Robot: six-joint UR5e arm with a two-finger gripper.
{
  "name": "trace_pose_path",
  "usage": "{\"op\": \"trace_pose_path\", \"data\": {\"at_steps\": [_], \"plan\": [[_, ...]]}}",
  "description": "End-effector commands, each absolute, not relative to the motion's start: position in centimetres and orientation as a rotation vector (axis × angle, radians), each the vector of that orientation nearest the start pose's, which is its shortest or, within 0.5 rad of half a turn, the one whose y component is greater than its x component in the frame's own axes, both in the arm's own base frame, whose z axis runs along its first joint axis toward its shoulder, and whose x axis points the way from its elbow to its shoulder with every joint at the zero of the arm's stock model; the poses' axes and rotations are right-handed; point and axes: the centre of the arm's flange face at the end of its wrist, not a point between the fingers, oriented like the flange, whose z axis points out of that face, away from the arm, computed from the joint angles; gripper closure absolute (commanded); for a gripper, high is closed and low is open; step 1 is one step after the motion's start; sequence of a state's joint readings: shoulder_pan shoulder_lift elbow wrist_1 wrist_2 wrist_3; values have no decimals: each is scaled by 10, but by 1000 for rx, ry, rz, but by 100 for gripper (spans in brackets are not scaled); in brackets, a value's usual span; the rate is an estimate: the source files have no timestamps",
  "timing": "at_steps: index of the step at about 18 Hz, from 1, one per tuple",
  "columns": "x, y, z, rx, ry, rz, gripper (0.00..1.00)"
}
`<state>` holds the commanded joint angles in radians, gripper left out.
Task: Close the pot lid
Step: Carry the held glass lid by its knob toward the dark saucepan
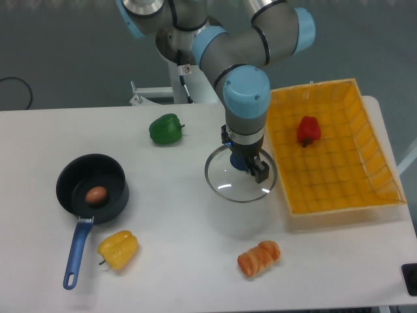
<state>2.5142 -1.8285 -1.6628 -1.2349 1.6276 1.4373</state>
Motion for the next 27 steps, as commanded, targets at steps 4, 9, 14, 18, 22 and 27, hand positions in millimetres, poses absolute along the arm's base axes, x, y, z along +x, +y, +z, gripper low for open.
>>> {"op": "trace_pose_path", "data": {"at_steps": [4,9,14,18,22,27], "plan": [[-390,440,339,-3102,783,13,45],[-389,439,341,-3100,780,17,44],[-376,438,356,-3103,799,-18,45],[-343,454,363,-3092,866,-57,44],[-310,473,369,-3090,881,-51,44],[-259,503,370,-3086,887,-49,44]]}}
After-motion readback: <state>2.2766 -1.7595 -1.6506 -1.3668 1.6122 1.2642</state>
